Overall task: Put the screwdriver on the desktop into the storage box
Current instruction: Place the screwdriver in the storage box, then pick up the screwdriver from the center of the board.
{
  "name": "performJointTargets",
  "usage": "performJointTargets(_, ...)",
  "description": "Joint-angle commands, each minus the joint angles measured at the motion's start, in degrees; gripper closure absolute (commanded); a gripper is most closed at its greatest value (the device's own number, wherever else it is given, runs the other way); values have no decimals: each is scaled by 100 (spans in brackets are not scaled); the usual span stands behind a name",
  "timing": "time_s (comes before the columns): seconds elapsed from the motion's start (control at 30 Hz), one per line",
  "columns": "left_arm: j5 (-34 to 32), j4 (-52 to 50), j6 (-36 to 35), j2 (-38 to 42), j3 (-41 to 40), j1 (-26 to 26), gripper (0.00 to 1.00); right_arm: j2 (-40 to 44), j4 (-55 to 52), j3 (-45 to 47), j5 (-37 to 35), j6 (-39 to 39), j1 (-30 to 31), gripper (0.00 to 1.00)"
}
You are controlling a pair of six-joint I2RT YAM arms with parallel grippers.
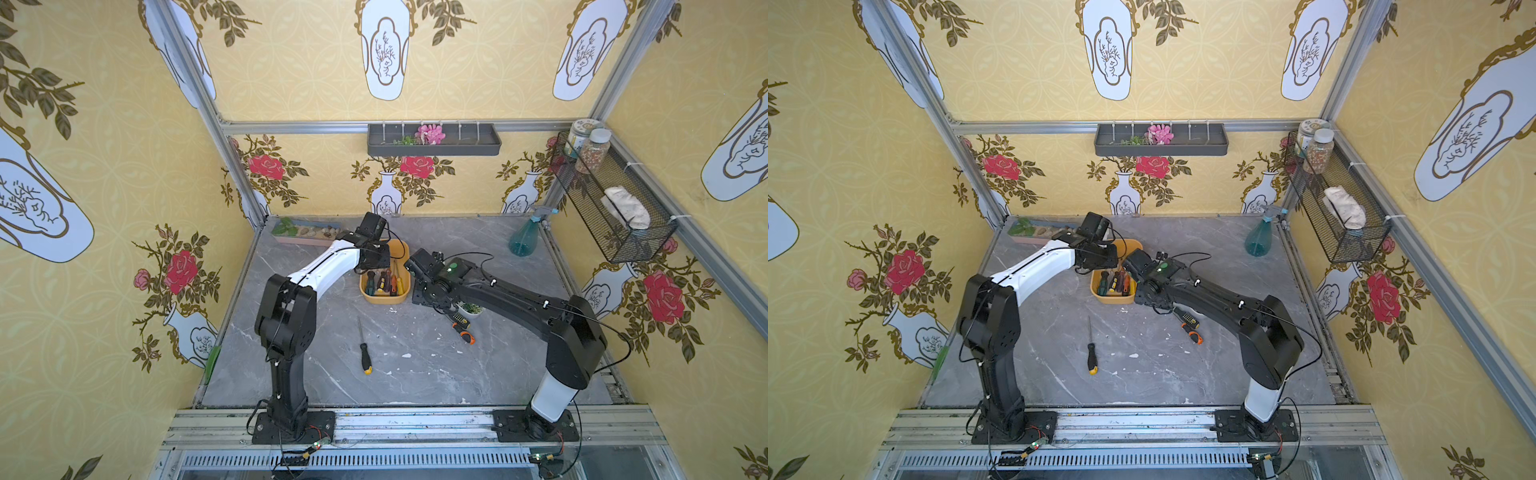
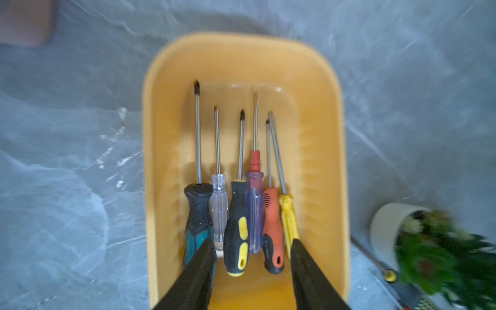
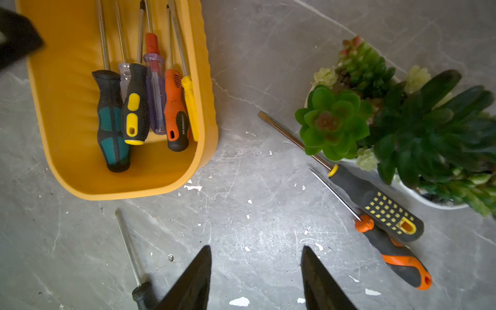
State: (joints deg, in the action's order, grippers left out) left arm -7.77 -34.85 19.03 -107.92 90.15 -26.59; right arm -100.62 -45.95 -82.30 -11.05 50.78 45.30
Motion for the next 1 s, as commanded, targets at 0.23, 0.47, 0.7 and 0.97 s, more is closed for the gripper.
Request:
performJointTargets(0.23,-516,1002,1768,2405,-2156,634,51,-1013,87,-1077,657,-957,923,43)
performJointTargets(0.47,-670,703,2451,3846,-3375,931,50,-2027,-232,-1983,1327,-1216,1395,41)
performJointTargets(0.7,-1009,429,3022,4855,-4119,1138,50,-2644,-546,-2422,1448,-1227,1643,42)
performJointTargets(0.97,-1249,291,3454,5167,-4315,1221,49,-3249,-1066,-2893,1522,-1229,1720,46)
